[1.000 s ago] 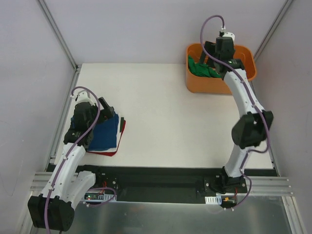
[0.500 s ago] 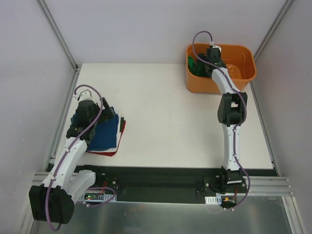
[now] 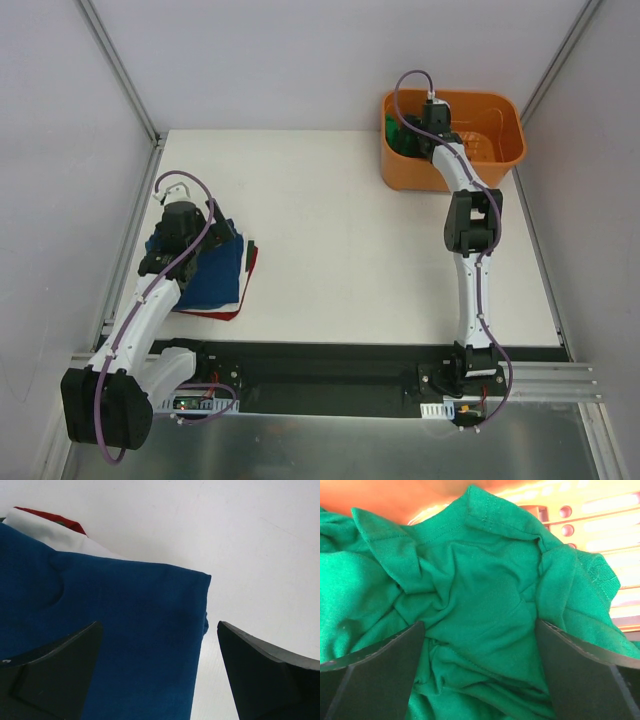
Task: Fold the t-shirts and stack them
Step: Grab crumpled tshirt from bin with the right arm
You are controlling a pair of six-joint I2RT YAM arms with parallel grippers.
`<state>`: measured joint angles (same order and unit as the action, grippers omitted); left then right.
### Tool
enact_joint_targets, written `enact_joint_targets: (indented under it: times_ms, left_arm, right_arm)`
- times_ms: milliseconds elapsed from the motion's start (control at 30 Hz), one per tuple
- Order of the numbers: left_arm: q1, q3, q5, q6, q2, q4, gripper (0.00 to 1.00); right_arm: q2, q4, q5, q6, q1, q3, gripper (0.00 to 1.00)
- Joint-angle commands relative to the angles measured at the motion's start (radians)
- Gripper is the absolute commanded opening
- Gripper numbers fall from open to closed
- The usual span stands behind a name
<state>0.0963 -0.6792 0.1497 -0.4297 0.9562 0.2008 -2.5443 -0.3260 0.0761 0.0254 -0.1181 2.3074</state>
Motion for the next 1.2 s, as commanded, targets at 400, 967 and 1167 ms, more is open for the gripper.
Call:
enact_joint_targets:
  times_ms: [400,967,1167]
  left_arm:
    - [-0.004,-0.037,0.094,0.0,-0.031,0.017,0.99]
    - [-0.004,-0.036,0.06,-0.012,-0.066,0.019,0.99]
    - [-0.004,-0.028,0.024,-0.021,-0.093,0.015,0.99]
  right_arm:
    - [0.156,0.094,-0.05,0.021,0.011,0.015,0.01]
    - [0.617,0.255,-0.055,-0.018,-0.003,-0.077,0.01]
    - [0.783,0.246,-0.111,-0.068,-0.069,-0.088,0.01]
